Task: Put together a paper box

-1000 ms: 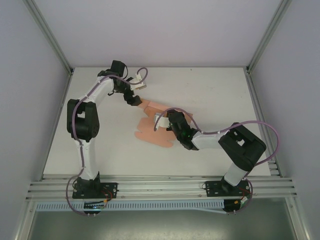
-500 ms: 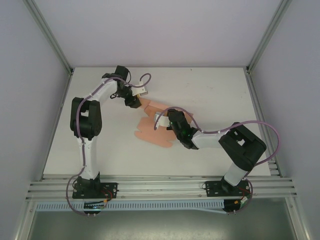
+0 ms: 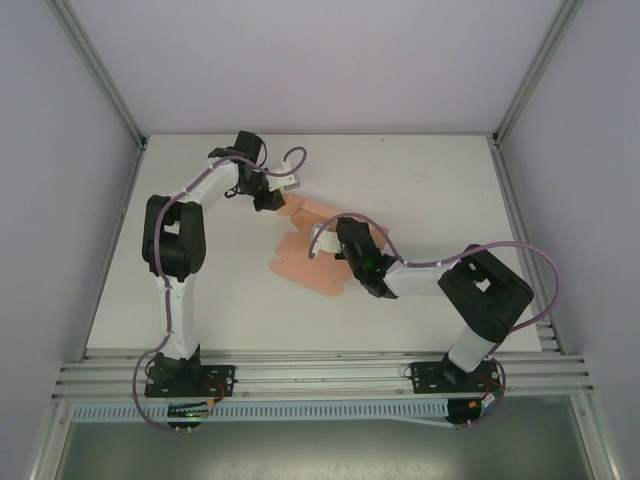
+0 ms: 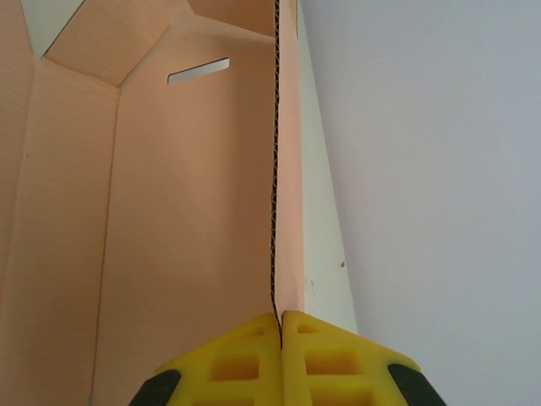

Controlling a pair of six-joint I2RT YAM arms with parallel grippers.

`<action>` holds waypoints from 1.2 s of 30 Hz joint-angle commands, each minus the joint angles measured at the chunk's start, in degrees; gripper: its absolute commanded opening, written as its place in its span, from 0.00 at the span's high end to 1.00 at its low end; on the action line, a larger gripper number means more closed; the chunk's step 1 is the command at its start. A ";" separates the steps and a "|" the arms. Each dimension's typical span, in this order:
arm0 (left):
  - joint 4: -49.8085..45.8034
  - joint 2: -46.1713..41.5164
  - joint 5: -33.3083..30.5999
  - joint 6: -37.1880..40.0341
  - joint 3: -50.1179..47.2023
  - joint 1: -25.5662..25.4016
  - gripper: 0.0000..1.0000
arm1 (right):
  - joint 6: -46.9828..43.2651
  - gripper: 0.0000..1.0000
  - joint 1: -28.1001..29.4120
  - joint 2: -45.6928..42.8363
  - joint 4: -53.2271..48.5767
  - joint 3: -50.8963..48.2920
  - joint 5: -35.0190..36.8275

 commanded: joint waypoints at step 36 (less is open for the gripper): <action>26.83 -26.00 1.05 -40.29 -40.73 -12.32 0.73 | 0.80 1.00 4.40 1.55 1.61 -4.50 3.75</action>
